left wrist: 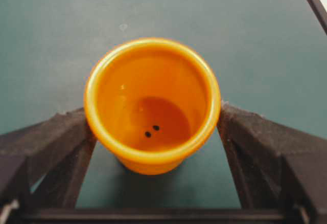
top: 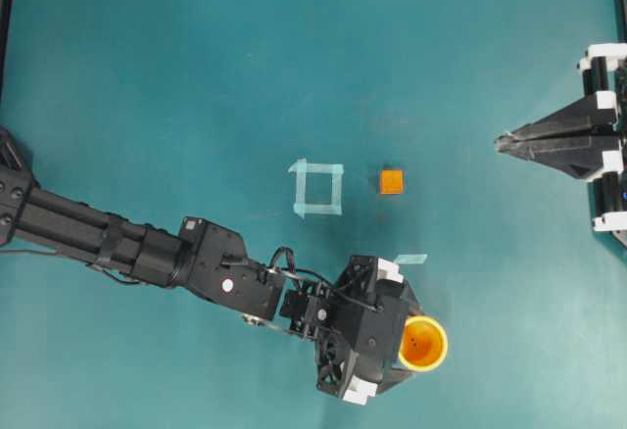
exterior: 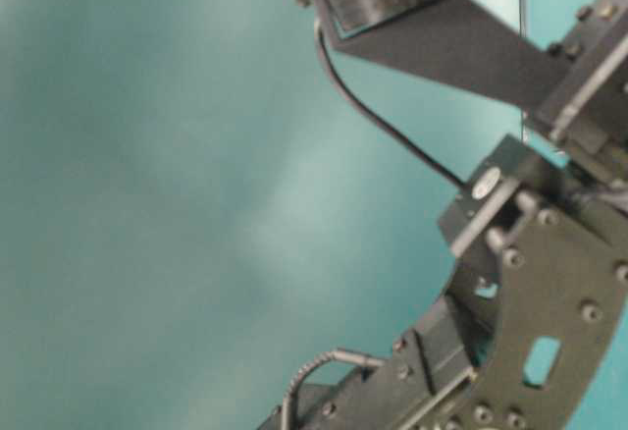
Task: Lift the orange cup with left arm.
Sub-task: 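Lower the left gripper around the orange cup's body, then close the left gripper on the orange cup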
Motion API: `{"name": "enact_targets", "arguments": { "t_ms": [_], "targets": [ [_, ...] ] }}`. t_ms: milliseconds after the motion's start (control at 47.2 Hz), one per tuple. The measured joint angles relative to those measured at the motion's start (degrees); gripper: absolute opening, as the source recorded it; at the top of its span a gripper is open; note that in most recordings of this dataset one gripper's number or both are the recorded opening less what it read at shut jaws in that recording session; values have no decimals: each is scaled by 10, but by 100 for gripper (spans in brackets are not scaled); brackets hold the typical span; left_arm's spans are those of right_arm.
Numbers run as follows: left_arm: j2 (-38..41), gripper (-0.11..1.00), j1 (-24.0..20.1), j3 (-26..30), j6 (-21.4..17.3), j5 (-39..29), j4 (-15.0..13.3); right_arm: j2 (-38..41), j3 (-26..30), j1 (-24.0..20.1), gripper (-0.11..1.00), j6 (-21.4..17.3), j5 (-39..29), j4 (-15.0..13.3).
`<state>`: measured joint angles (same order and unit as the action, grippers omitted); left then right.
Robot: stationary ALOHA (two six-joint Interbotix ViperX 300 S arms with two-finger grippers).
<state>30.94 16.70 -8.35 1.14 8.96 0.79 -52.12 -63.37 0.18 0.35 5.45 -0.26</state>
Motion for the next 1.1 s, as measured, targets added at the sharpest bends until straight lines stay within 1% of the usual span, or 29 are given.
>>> {"name": "enact_targets", "arguments": {
  "t_ms": [127, 487, 868, 1101],
  "targets": [
    [0, 85, 1, 1, 0, 4, 0, 2, 0, 0, 0, 0, 0, 1],
    [4, 85, 1, 1, 1, 46, 0, 6, 0, 0, 0, 0, 0, 1],
    [33, 85, 1, 1, 1, 59, 0, 7, 1, 0, 0, 0, -1, 1],
    [35, 85, 1, 1, 1, 71, 0, 8, 0, 0, 0, -1, -1, 1]
  ]
}}
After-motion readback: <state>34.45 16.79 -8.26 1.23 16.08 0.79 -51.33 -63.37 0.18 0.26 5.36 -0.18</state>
